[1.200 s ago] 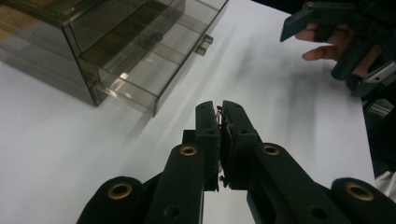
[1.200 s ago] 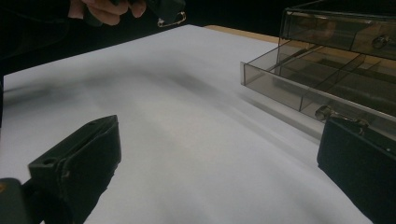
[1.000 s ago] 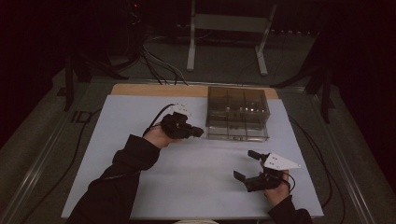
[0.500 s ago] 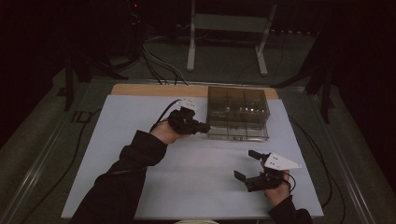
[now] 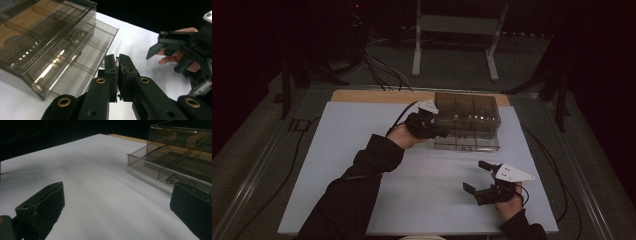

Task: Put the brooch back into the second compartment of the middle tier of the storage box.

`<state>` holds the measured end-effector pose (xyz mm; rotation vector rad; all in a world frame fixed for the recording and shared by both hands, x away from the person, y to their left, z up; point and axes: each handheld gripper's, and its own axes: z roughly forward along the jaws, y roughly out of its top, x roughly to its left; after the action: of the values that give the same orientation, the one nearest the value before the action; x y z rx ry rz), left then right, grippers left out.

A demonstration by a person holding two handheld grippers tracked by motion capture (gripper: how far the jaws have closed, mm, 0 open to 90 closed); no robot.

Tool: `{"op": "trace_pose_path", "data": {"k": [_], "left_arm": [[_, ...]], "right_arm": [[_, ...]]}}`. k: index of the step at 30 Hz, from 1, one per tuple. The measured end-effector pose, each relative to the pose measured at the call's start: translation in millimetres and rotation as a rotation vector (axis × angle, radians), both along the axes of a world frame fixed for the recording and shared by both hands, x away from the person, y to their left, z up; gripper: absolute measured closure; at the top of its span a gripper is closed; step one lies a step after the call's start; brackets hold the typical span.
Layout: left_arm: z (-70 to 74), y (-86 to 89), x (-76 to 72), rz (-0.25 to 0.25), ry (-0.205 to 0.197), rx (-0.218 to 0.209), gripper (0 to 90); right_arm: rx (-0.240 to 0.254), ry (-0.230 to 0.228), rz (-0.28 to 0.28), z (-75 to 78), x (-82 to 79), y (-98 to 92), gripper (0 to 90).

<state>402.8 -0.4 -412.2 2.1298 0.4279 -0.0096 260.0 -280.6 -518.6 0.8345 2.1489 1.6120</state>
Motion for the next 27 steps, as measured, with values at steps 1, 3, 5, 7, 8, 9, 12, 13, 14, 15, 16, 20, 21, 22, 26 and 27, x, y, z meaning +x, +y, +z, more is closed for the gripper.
{"op": "trace_pose_path", "data": {"k": [1,3,5,7,8,9,12,13,14,15,16,20,21,22,26,27], "left_arm": [[0.4,-2.6,0.6,-0.001,0.0,-0.002,87.8],[1.1,-7.9,2.0,-0.007,0.0,-0.006,87.8],[1.0,-12.9,3.3,-0.011,0.006,-0.013,87.8],[0.3,-17.5,4.5,-0.012,0.006,-0.017,87.8],[-0.2,-19.4,5.4,-0.017,0.009,-0.021,87.8],[-0.9,-21.9,6.2,-0.019,0.012,-0.024,87.8],[-3.4,-28.7,9.1,-0.018,0.016,-0.025,87.8],[-4.3,-30.4,10.1,-0.017,0.018,-0.027,87.8],[-5.1,-31.8,11.2,-0.021,0.024,-0.031,87.8],[-5.7,-33.2,12.0,-0.021,0.02,-0.029,87.8],[-6.5,-34.5,13.1,-0.019,0.02,-0.028,87.7],[-10.4,-39.1,17.9,-0.009,0.028,-0.029,87.8],[-11.9,-40.4,19.1,-0.005,0.03,-0.028,87.8],[-13.4,-41.8,20.4,-0.003,0.031,-0.025,87.8],[-20.5,-46.8,24.8,0.004,0.039,-0.027,87.7],[-22.1,-48.0,25.8,0.006,0.041,-0.029,87.7]], "right_arm": [[-0.001,0.001,0.001,0.0,0.0,0.1,0.0],[0.002,0.003,0.002,0.0,0.1,-0.1,0.0],[0.005,0.001,0.003,0.3,-0.3,-0.3,0.0],[0.002,0.001,0.003,0.4,-0.4,-0.5,0.0],[0.004,0.003,0.003,0.5,-0.3,-0.7,0.0],[0.002,0.002,0.003,0.6,-0.4,-0.7,0.0],[-0.001,-0.002,0.004,0.7,-0.7,-0.5,0.0],[-0.001,-0.001,0.005,0.6,-0.7,-0.5,0.0],[0.001,0.0,0.006,0.5,-0.7,-0.6,0.0],[0.002,0.001,0.007,0.5,-0.8,-0.5,0.0],[0.001,-0.001,0.007,0.5,-0.8,-0.5,0.0],[0.003,0.001,0.007,0.6,-0.6,-0.9,0.0],[0.001,-0.001,0.006,0.9,-0.8,-1.0,0.0],[0.003,-0.004,0.007,0.9,-0.9,-1.0,0.0],[0.002,-0.001,0.006,1.0,-0.8,-1.2,0.0],[0.001,-0.004,0.006,1.0,-0.9,-1.1,0.0]]}}
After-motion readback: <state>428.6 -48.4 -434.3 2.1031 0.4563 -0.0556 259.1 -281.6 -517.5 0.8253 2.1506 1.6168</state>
